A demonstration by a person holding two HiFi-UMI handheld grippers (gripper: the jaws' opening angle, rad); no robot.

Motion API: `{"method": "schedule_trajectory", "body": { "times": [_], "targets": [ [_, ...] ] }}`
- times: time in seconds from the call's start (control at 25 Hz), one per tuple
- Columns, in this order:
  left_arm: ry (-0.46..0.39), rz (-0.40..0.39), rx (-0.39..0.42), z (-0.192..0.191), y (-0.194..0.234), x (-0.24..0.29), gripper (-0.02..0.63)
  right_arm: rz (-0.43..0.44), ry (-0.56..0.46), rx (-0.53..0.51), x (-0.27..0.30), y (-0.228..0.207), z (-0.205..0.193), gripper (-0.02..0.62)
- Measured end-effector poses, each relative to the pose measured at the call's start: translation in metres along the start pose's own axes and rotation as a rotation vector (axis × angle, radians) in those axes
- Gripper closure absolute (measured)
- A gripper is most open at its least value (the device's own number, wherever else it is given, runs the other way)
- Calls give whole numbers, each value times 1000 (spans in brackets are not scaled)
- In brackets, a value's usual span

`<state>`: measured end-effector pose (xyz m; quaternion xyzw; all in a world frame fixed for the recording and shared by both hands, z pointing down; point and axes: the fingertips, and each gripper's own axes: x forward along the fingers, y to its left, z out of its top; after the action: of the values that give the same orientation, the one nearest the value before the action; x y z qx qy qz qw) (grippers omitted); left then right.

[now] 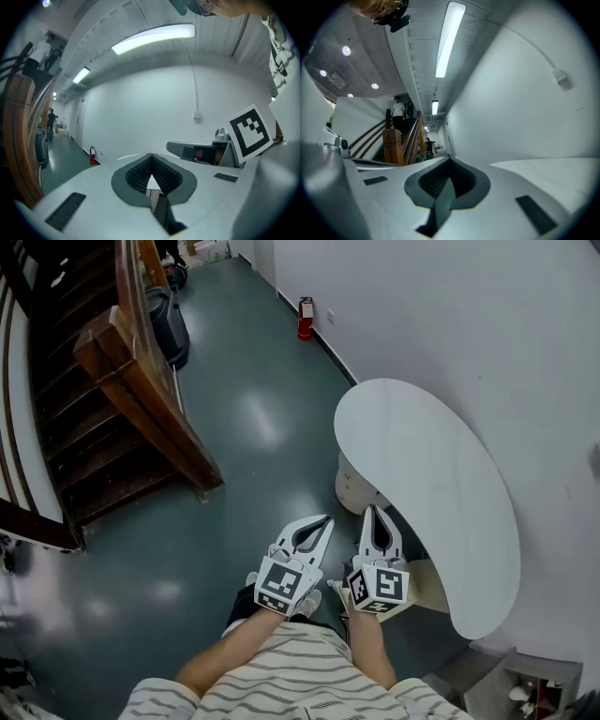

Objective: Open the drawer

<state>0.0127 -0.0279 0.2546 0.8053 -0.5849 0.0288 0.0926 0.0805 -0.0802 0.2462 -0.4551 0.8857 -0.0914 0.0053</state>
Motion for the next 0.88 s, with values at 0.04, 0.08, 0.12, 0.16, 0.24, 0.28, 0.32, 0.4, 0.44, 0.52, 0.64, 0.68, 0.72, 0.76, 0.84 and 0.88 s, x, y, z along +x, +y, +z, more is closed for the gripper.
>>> {"method": "schedule_trajectory", "body": {
  "times": [0.04,0.08,0.12,0.16,0.24,0.28,0.32,0.4,0.44,0.52,0.64,0.68,0.72,0.76,0.84,0.88],
  "targets": [
    [7,-3,-5,-2,5,0,601,-3,8,-3,5,2,-4,581],
    [14,-7,-9,-4,11,1,601,-7,17,-2,10,5,-8,581],
    [22,-11,-12,-6,18,1,601,-12,29,2,15,9,-13,581],
    [32,-15,-14,-8,26,2,601,-18,44,9,20,13,-19,581],
    [44,-19,-17,-12,44,6,601,-32,77,24,34,20,-32,581],
    [44,-21,-19,-14,54,11,601,-40,89,29,40,21,-38,581],
    [43,-24,-23,-17,62,17,601,-48,98,30,47,20,-44,581],
    [46,-34,-33,-28,76,36,601,-66,106,28,59,14,-56,581],
    [50,-40,-36,-35,81,46,601,-77,106,26,65,9,-62,581],
    [68,-49,-38,-51,89,64,601,-104,111,26,74,-2,-76,581],
    [85,-50,-43,-77,95,86,601,-137,120,40,82,-22,-96,581],
    [83,-54,-42,-85,97,95,601,-147,121,39,85,-28,-103,581],
    [81,-59,-39,-92,99,103,601,-158,123,37,88,-34,-110,581],
    [79,-64,-35,-100,101,110,601,-167,123,36,92,-39,-118,581],
    [81,-75,-33,-117,104,123,601,-179,120,49,97,-48,-135,581],
    [84,-80,-35,-126,105,129,601,-185,120,58,98,-53,-144,581]
  ]
}}
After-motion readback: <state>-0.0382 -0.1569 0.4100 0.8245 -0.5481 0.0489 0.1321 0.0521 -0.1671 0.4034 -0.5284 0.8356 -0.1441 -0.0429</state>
